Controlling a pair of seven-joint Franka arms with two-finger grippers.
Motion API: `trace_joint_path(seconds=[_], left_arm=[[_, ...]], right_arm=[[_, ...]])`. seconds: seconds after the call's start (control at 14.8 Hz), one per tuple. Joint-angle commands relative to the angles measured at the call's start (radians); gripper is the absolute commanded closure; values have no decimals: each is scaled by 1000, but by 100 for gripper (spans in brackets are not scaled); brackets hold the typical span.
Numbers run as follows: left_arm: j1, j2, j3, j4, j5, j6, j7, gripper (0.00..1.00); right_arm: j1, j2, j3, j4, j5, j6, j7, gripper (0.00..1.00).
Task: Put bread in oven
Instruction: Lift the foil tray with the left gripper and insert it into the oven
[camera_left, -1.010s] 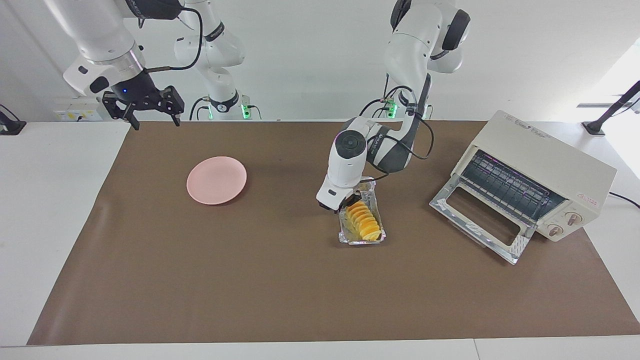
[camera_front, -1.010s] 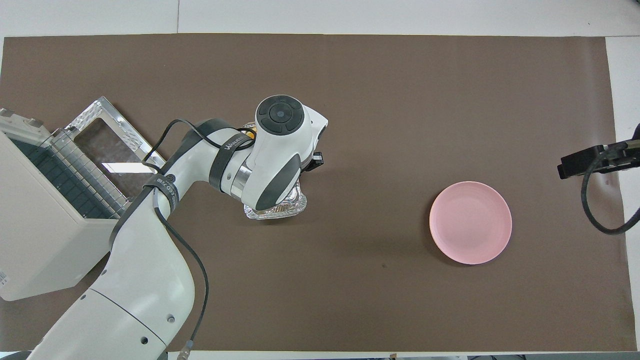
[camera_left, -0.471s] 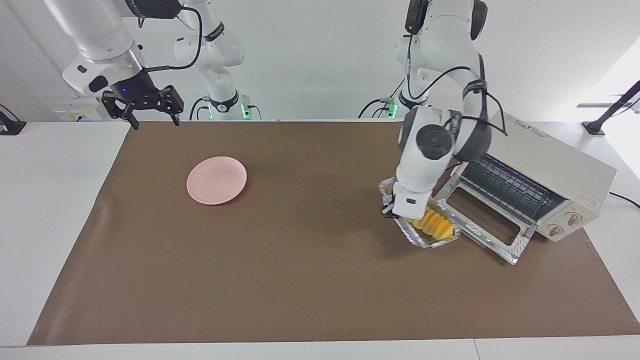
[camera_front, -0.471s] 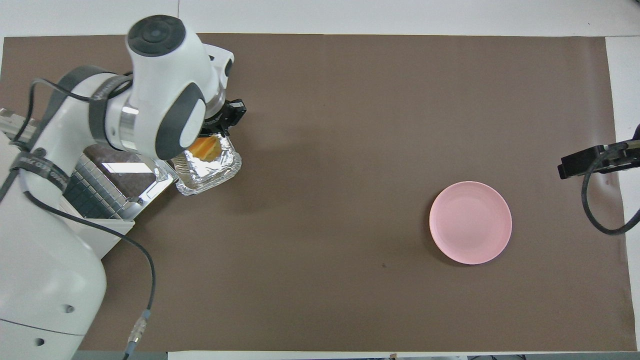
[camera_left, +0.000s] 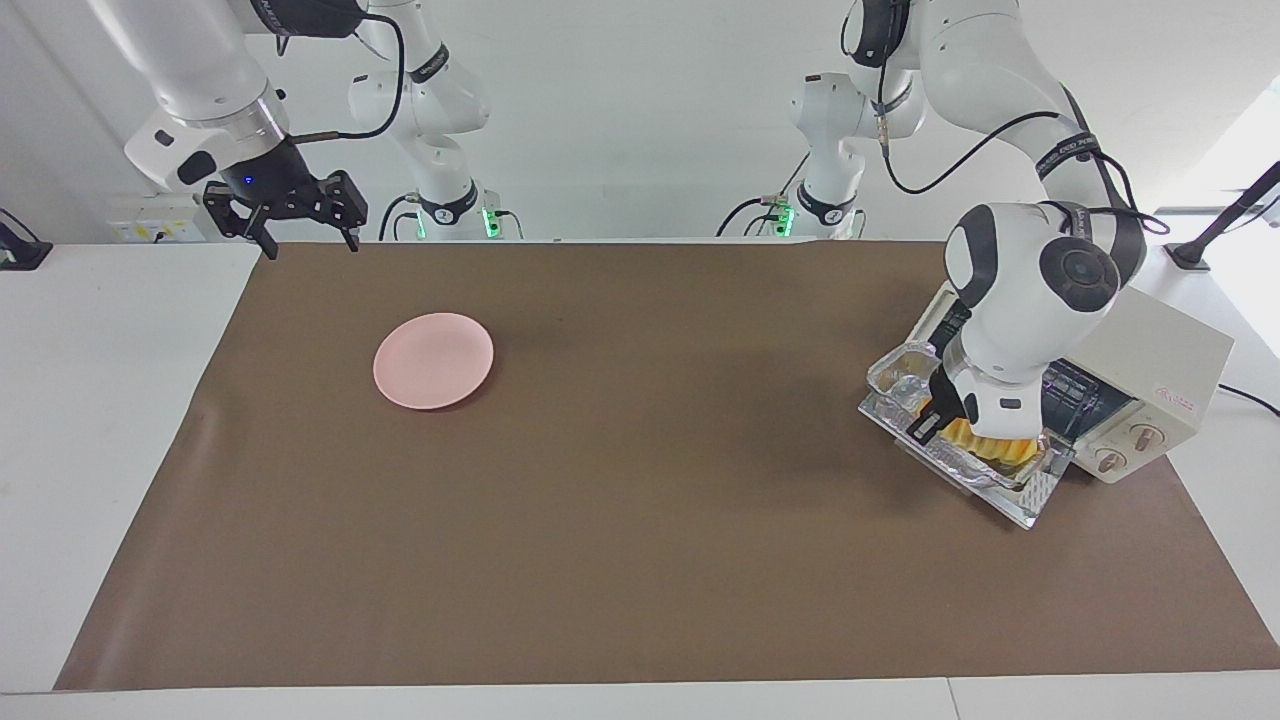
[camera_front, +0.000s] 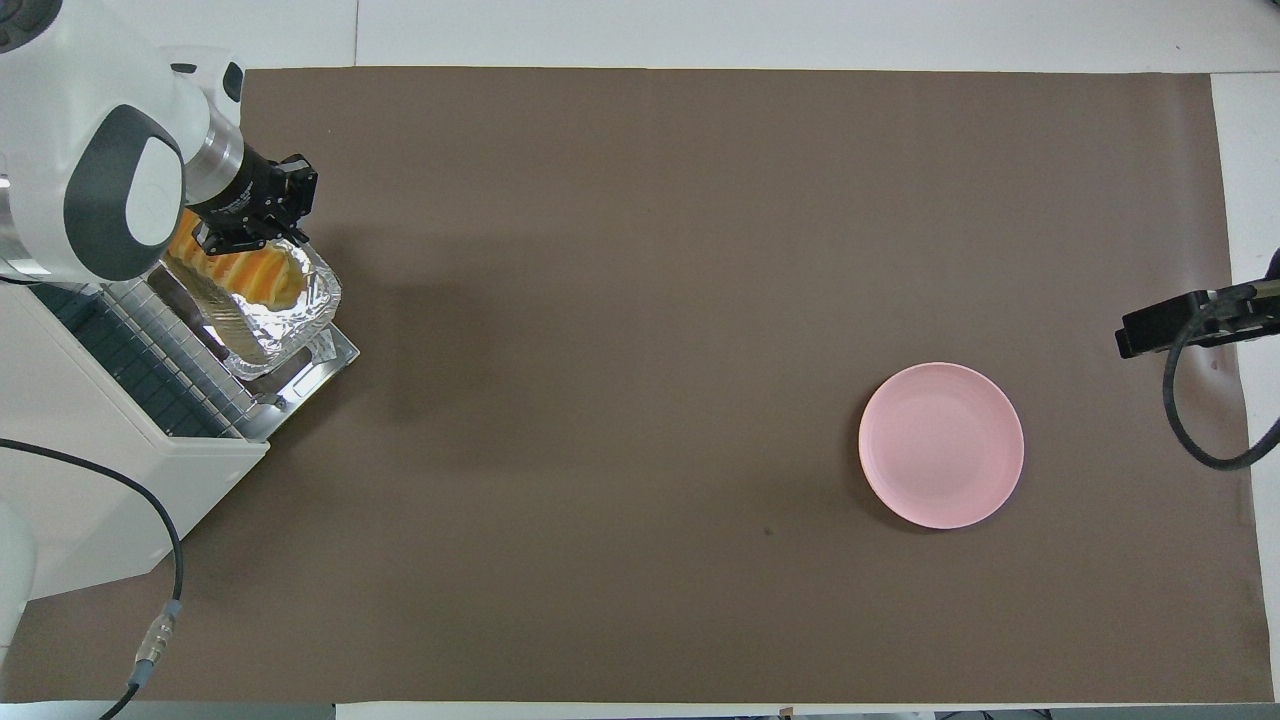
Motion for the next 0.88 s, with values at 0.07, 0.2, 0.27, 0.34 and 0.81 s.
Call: trace_joint_path(seconds=[0.07, 0.2, 0.27, 0.34, 0.81], left_arm=[[84, -35, -4, -50, 1, -37, 6, 100], [110, -49, 0, -76, 4, -38, 6, 100], [130, -54, 0, -93, 4, -37, 12, 100], [147, -62, 0, -104, 4, -35, 24, 100], [196, -114, -1, -223, 103, -22, 147, 100]], right_arm=[[-21, -25, 16, -26, -6, -2, -22, 0], [-21, -25, 16, -26, -6, -2, -22, 0], [-21, -25, 16, -26, -6, -2, -22, 0], [-21, -25, 16, -26, -6, -2, -22, 0], [-21, -25, 16, -26, -6, -2, -22, 0]])
